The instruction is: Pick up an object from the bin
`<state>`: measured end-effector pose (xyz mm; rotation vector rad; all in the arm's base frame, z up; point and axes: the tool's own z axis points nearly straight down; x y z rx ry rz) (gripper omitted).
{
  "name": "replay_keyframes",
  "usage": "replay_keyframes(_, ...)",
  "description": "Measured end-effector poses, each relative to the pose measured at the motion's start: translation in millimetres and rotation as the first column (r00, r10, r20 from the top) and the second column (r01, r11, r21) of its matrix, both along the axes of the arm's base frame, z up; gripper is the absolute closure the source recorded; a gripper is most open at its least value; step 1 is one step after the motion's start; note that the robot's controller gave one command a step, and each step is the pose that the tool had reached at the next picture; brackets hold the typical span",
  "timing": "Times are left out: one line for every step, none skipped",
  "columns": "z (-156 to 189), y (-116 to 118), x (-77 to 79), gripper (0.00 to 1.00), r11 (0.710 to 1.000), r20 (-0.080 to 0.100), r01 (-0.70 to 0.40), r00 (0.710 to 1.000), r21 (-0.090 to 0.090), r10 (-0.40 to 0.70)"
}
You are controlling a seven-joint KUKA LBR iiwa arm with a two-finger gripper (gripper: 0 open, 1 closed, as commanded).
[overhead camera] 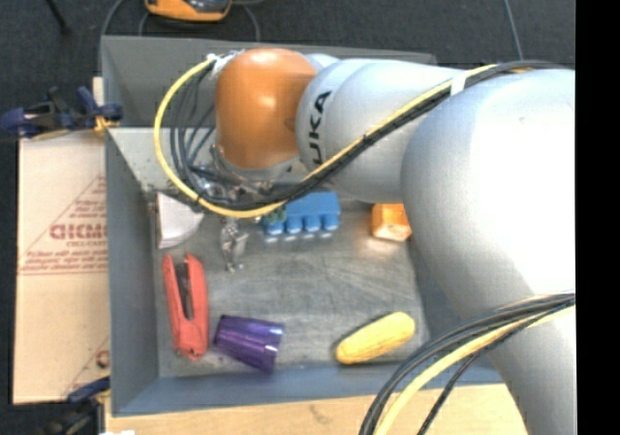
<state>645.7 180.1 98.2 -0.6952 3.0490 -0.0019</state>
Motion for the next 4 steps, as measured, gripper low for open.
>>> replay_keyframes(-10, 3, -0.9, 1.00, 0.994, -0.010, 0.105, 0.994, 0.001, -0.105)
replay_keyframes(-10, 4, -1.0, 1.00, 0.994, -0.010, 0.106, 0.994, 0.002, -0.106)
replay_keyframes(42, 13, -8.3, 1.00, 0.993, -0.017, 0.118, 0.993, -0.001, -0.118)
replay_keyframes(105, 11, -2.4, 1.00, 0.992, -0.012, 0.124, 0.992, -0.001, -0.124)
